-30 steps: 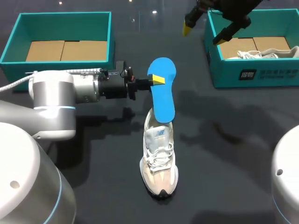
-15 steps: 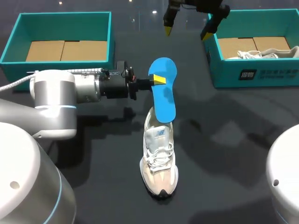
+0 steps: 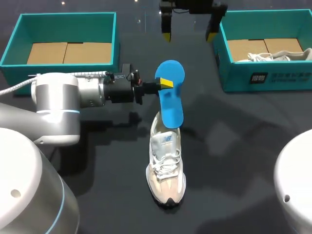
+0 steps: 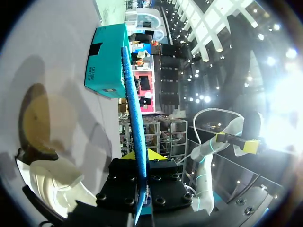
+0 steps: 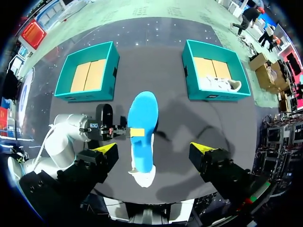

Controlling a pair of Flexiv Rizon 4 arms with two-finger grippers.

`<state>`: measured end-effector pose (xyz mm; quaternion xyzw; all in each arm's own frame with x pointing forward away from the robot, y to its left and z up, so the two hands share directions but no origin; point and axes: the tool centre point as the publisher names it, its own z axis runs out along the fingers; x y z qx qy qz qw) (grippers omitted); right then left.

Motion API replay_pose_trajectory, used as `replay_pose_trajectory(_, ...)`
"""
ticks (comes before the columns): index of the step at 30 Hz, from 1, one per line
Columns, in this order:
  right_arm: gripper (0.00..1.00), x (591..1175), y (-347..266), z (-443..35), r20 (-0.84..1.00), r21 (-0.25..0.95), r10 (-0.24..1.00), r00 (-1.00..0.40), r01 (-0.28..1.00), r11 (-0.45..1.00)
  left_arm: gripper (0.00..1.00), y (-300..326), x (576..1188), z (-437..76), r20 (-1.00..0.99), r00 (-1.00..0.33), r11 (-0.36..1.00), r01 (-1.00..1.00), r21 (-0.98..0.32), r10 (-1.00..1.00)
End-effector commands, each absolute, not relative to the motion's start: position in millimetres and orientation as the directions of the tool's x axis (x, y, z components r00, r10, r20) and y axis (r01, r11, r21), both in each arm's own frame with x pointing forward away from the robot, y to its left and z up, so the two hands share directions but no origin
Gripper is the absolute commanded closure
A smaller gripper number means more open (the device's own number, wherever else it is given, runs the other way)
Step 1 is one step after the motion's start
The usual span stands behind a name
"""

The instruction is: Take the shoe out of the shoebox, open the shoe tongue, remove and reinsert the insole, then place the shoe into the shoebox

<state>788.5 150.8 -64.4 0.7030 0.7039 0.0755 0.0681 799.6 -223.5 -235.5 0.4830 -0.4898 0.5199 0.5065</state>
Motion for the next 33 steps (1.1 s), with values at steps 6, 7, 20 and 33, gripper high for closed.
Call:
replay_pose_trajectory(6,0.00,792,160,-68,0.000,0.192,1.000,-0.010,0.981,0.010,1.00,-224,799,-236,0.998,-0.021,-0.009,-1.000,-0.020,0.054)
replay_pose_trajectory(7,0.00,792,159,-67,0.027,0.197,0.999,-0.017,0.980,0.011,1.00,-224,799,-236,0.998,-0.021,-0.009,-1.000,-0.020,0.054)
replay_pose_trajectory(20,0.00,789,158,-72,0.126,0.193,0.992,-0.003,0.981,-0.021,1.00,-224,799,-236,0.998,-0.021,-0.009,-1.000,-0.020,0.054)
replay_pose_trajectory(33,0.00,784,108,-77,0.428,0.157,0.903,0.048,0.980,-0.126,1.00,-224,799,-236,0.998,-0.021,-0.009,-1.000,-0.020,0.054)
